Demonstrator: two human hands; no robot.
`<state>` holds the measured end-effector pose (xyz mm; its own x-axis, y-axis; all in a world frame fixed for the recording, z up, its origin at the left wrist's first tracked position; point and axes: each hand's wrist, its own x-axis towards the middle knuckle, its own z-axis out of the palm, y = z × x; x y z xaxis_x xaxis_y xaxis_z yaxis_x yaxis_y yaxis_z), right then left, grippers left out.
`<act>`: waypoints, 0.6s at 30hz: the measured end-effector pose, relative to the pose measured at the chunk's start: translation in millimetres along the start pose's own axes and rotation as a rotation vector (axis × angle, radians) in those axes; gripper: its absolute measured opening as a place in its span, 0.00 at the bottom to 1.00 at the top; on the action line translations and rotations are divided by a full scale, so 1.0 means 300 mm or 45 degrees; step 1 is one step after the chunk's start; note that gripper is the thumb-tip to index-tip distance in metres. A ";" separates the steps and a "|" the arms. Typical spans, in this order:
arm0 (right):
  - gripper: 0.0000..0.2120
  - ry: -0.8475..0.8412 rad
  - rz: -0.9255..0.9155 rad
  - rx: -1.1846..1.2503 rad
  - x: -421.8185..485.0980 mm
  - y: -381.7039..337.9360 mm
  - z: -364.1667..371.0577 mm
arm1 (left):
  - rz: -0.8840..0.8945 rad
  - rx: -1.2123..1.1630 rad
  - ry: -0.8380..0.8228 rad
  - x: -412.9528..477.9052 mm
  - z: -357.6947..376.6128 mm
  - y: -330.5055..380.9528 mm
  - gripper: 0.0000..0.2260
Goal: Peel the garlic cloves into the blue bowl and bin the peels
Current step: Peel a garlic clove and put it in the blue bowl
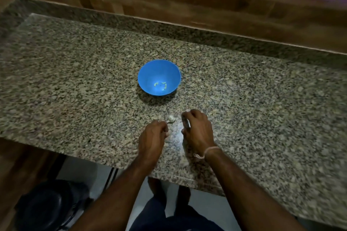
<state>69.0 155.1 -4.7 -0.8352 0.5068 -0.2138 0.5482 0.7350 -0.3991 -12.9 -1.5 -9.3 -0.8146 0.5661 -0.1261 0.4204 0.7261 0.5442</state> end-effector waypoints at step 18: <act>0.33 0.105 0.215 -0.058 0.058 -0.091 0.027 | 0.115 -0.185 0.366 0.337 -0.238 0.055 0.03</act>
<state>39.2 140.0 -4.8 -0.7255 0.6585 -0.2001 0.6834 0.6550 -0.3224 -116.9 39.8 46.1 -0.8648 0.4774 0.1556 0.4513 0.6033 0.6576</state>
